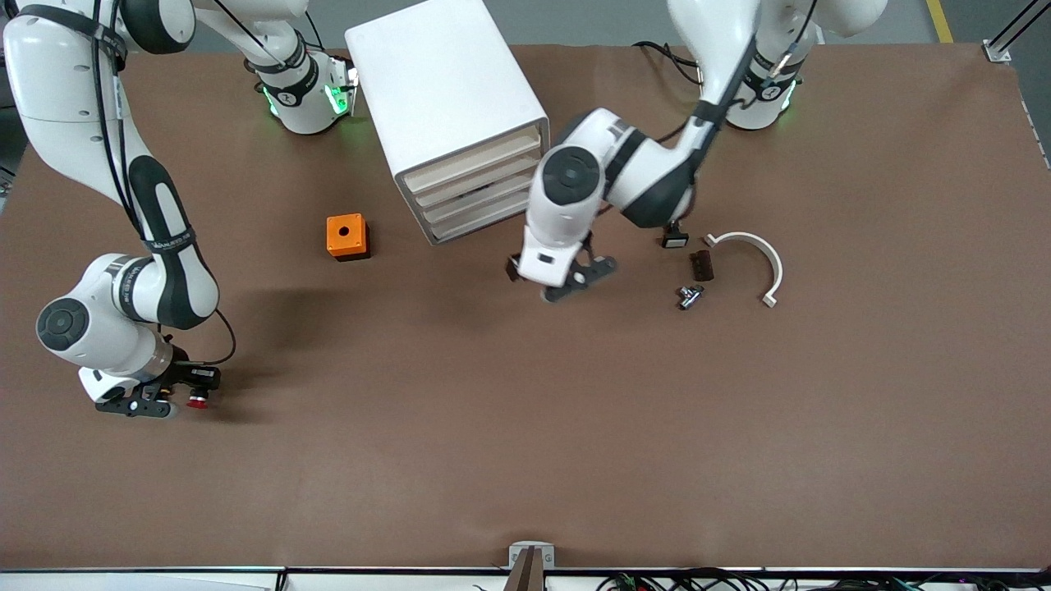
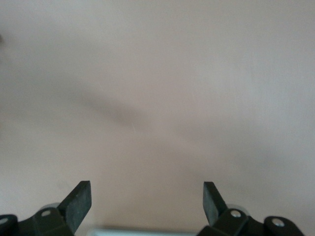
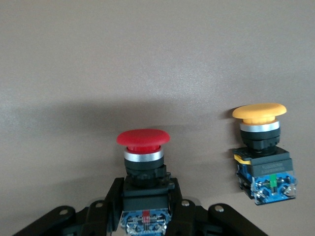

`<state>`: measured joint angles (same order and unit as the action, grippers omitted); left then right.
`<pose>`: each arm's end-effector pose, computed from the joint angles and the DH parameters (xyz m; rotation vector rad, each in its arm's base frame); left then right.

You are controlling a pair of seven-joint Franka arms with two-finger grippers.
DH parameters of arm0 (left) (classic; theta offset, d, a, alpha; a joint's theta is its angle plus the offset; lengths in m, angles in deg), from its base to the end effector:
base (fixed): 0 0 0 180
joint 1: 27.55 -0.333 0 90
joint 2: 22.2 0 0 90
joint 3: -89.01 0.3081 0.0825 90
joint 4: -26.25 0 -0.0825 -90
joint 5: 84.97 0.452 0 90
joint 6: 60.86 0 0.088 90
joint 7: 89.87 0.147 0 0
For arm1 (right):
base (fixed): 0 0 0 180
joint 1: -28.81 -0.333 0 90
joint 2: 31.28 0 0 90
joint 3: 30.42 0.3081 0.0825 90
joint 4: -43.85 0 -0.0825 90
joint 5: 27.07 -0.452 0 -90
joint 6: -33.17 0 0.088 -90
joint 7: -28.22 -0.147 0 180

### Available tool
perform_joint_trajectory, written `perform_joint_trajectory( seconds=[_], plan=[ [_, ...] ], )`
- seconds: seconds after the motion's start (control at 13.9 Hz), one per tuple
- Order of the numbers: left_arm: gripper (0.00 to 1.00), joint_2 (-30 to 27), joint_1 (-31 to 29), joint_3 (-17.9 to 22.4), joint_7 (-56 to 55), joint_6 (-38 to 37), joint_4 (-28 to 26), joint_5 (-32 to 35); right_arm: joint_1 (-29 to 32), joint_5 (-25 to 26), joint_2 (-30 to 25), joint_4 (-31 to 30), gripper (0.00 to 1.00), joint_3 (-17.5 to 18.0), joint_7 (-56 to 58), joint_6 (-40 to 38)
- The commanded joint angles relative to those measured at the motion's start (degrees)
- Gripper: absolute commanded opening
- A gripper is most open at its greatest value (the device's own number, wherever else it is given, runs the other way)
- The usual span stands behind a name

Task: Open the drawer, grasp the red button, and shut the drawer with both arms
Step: 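Release the red button with the right gripper while the left gripper withdraws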

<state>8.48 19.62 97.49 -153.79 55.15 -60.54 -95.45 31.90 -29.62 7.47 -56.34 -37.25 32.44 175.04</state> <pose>0.5694 -0.4921 0.2753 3.0011 0.7703 -0.1244 0.7024 -0.1210 0.0958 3.0844 -0.1630 0.0779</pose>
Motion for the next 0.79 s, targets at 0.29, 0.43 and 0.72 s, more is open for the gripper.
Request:
perform_joint_trajectory(
  seconds=[0.29, 0.43, 0.72],
  plan=[
    [1.0, -7.03, -12.61, -0.4, 5.81, -5.7, 0.75, 6.25, 1.13, -0.44, 2.46, 2.81, 0.45, 0.94, -0.19, -0.36],
    [1.0, -9.66, -16.91, -0.4, 12.91, -7.98, 0.75, 6.25, 1.22, -0.44, 2.38, 2.98, 1.0, 0.94, -0.09, -0.45],
    [1.0, -15.2, -25.26, -0.49, 26.27, -13.25, 0.75, 6.25, 0.78, -0.44, 1.24, 4.65, 1.0, 1.03, -0.09, -4.21]
  ],
)
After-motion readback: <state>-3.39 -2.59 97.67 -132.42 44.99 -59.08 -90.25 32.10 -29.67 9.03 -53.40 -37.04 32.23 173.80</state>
